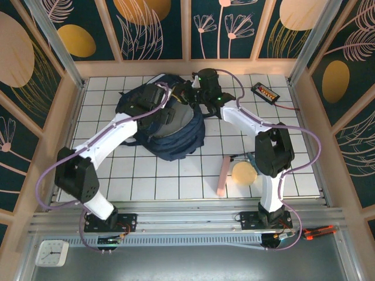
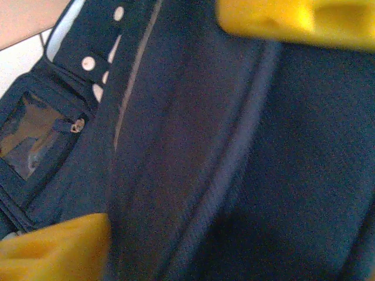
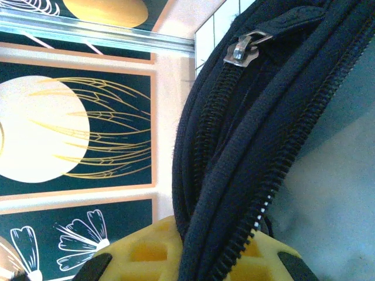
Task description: Pack the student bag
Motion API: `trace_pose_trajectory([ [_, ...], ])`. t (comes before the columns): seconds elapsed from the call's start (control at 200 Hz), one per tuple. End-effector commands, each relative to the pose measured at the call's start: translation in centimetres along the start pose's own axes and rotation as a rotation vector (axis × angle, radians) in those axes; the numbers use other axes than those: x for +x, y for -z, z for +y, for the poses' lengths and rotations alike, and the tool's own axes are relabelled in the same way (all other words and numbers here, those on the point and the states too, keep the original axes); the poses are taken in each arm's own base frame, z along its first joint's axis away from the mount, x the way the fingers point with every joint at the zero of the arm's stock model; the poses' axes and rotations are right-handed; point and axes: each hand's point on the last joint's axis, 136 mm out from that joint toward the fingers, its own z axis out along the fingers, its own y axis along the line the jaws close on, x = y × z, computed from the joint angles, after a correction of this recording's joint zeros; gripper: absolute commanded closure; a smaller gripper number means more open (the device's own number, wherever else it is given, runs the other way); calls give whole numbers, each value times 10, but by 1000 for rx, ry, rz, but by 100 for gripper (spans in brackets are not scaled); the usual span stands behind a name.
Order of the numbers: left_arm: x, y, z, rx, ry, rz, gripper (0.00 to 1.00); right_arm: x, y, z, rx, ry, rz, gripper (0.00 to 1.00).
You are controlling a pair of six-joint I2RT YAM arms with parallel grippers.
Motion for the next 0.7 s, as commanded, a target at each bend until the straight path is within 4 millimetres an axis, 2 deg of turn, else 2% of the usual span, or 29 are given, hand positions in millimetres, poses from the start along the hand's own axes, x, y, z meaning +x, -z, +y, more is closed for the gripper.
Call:
trace_pose_trajectory([
  [0.0,-10,-3,17,-96,-32,1,100,9,9,37,-69,51,33,100],
  [0.025,-13,-3,18,-97,-30,-7,100,9,11,32,-46,54,31,94],
  [0.095,-19,0,15,-73,-35,-34,100,3,24,17,38,71,19,60],
  [0.155,-21,2,14,-65,-41,-46,100,6,39,2,137,96,19,46],
  [0.16,-21,3,15,-65,-42,-47,100,0,44,-1,147,94,6,45],
  [0.21,-19,2,13,-52,-57,-43,100,-11,69,-19,241,97,-21,38],
  [0.305,-12,0,15,-39,-69,-20,100,-16,118,-53,426,97,-69,31],
  [0.405,-6,-1,19,-27,-58,-10,100,-6,171,-81,620,100,-97,28],
  [0.46,-5,0,18,-9,-45,-12,100,11,194,-97,714,86,-74,29],
  [0.515,-7,2,18,2,-38,-20,100,37,211,-119,795,38,-6,29],
  [0.596,-10,6,17,14,-34,-34,100,87,223,-154,876,-47,134,29],
  [0.696,-13,9,15,25,-37,-45,100,136,229,-180,947,-91,200,28],
])
